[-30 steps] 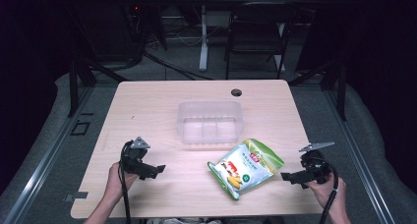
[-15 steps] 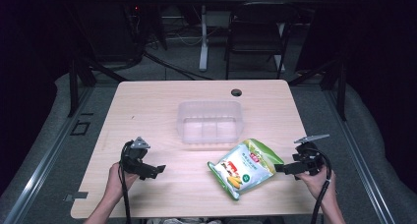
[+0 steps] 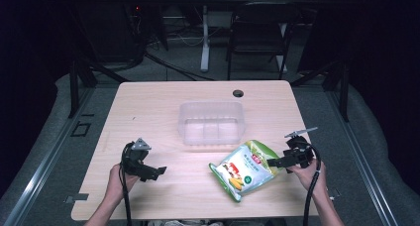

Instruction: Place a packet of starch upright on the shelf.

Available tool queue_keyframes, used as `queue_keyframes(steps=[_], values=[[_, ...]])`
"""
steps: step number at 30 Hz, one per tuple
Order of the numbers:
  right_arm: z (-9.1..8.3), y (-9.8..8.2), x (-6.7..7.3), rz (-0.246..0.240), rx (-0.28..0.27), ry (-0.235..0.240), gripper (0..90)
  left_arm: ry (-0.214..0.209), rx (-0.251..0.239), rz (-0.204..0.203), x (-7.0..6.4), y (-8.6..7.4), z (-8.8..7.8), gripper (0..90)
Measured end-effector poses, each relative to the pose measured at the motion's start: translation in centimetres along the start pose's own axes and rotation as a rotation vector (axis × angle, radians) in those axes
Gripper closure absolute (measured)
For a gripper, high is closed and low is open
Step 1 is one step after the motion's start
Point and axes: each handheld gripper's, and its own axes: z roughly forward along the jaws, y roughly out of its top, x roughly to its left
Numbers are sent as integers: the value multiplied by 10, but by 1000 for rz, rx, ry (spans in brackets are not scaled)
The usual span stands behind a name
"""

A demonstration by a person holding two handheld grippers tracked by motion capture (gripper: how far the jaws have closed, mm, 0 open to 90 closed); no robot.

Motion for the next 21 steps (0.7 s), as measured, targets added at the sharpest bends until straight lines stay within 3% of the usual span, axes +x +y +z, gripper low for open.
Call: queue_keyframes(steps=[7,15,21], values=[[14,8,-1,3,51,30,155,0,0,0,0,0,0,12],[23,12,1,-1,79,54,364,1,2,4,0,0,0,12],[27,12,3,-8,107,87,459,-3,3,4,-1,0,0,13]])
